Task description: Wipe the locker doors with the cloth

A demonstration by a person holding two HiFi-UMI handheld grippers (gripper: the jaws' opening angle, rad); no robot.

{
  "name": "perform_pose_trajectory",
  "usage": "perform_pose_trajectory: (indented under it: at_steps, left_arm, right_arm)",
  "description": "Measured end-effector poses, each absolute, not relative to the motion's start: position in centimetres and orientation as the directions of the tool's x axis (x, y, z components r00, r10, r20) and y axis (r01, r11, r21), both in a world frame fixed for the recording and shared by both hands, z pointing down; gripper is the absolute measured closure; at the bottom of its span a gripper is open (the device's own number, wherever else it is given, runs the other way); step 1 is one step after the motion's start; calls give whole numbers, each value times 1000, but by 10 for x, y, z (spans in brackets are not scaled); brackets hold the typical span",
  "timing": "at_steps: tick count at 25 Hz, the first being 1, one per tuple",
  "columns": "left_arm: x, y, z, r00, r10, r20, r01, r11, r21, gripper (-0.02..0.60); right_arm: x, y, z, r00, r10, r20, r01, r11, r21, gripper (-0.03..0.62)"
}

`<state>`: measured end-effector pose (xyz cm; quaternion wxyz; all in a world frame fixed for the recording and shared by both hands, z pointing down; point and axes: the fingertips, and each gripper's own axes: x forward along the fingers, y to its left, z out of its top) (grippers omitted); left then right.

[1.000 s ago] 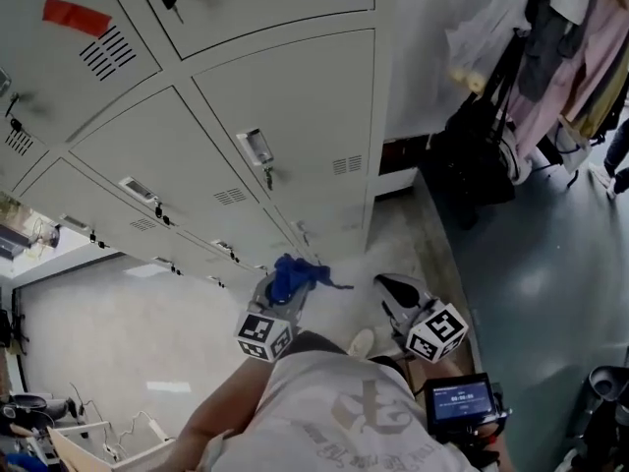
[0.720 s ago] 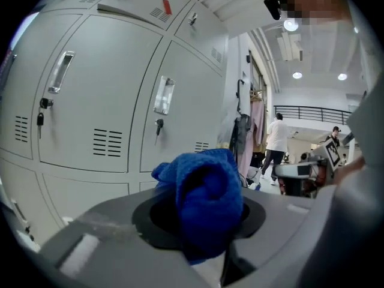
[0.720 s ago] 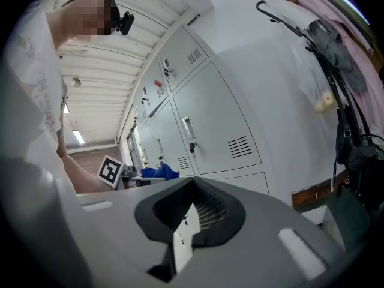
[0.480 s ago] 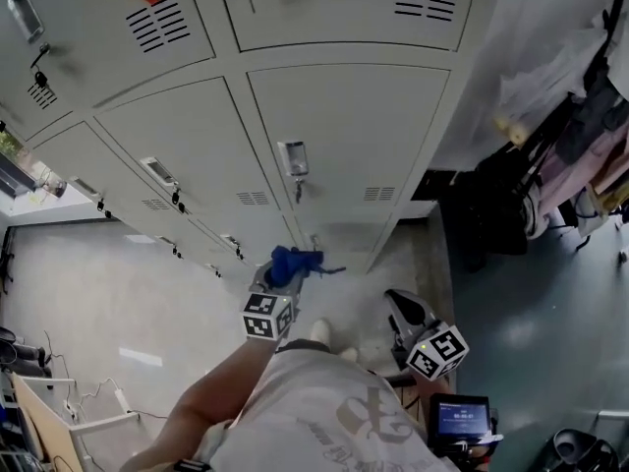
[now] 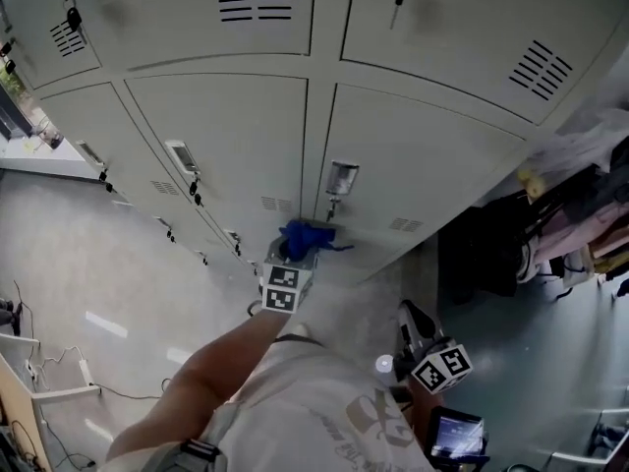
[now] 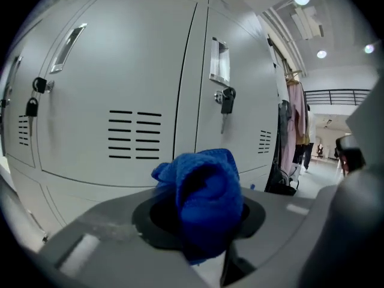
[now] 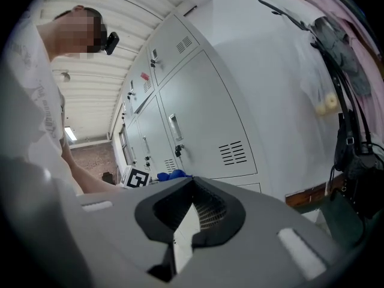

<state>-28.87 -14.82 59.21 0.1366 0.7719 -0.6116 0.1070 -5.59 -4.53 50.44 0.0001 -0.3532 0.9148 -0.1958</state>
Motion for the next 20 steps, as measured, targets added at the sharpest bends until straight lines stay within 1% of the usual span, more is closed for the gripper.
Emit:
perform_pose_trajectory:
  at_steps: [2,8,15,20]
  left_arm:
    - [-288,-155,587,228,-927,298,-973,-210,92,437]
    - [-287,-167,582,243,-937,252,-964,-204,169,440]
    - [-283,-173,585,252,-928,274,-954,-191,231,442]
    - [-280,-176,582,217,-932,289,-960,-151,235,446]
  right_arm:
    - [-57,-50,501,-739,-657,148,-661,665,-348,591]
    - [-72,-62,499,-727,-667,162,-676,655,-337,591]
    - [-82,-74,508,-746,-640,182,-657,665,-355,591]
    - [-74,-90,510,-777,-605,173,-619,685,-385,591]
